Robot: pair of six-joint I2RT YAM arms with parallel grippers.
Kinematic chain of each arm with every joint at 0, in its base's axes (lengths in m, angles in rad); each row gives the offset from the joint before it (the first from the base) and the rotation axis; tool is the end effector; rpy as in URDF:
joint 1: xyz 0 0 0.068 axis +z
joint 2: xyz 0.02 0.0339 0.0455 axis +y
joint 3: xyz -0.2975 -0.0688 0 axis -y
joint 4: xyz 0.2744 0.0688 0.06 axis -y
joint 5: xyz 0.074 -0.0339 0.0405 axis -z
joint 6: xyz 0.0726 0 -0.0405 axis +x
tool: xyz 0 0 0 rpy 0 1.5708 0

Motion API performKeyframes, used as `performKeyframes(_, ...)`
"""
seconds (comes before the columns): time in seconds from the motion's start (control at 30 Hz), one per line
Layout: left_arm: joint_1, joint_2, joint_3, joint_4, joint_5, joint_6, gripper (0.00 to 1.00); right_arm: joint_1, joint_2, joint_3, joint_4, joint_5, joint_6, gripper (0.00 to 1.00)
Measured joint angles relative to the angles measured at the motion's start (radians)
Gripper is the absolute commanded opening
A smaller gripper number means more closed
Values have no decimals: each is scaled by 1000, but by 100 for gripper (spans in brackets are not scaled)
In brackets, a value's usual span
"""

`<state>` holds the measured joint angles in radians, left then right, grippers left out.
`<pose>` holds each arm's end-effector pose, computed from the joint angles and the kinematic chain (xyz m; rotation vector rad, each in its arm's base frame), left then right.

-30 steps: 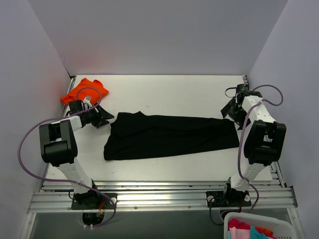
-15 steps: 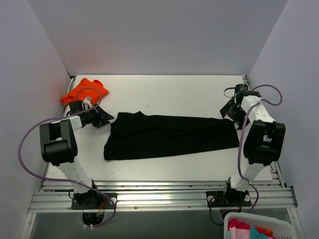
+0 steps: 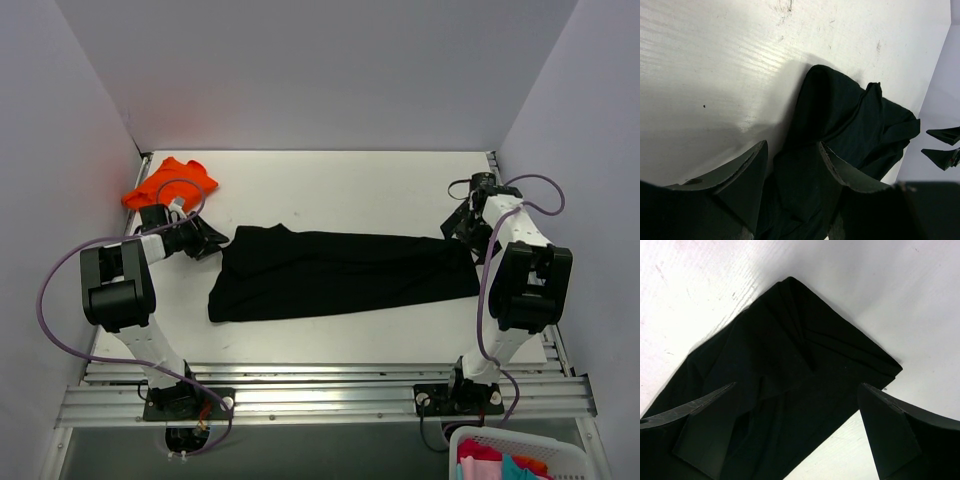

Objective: Fold and stack the t-shirts
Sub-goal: Fold the tshirt

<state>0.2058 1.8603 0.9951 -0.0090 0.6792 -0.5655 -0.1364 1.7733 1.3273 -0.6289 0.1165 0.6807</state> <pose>0.4129 0.0396 0.1286 -0.6175 2.3394 -0.9901 0.4177 -0.0659 0.2122 1.0819 2.4012 0.0313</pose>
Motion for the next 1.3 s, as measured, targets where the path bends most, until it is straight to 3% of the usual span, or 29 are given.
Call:
performKeyframes(0.3, -4, 1, -16, 3, 7, -2, 43, 1, -2, -19, 5, 0, 3, 98)
performKeyframes(0.4, -8, 1, -19, 4, 8, -4, 34, 1, -5, -27, 10, 1, 3, 98)
performKeyframes(0.5, -10, 2, -19, 6, 12, -6, 17, 1, -8, -34, 12, 3, 3, 98)
performKeyframes(0.63, -10, 7, -18, 7, 19, -8, 3, 1, -10, -36, 12, 8, 3, 98)
performKeyframes(0.93, -10, -20, -18, 21, 37, -21, 2, 1, -13, -35, 12, 11, 3, 98)
performKeyframes(1.3, -29, -223, -28, 20, 62, -25, 2, 2, -33, -54, 23, 10, 2, 98)
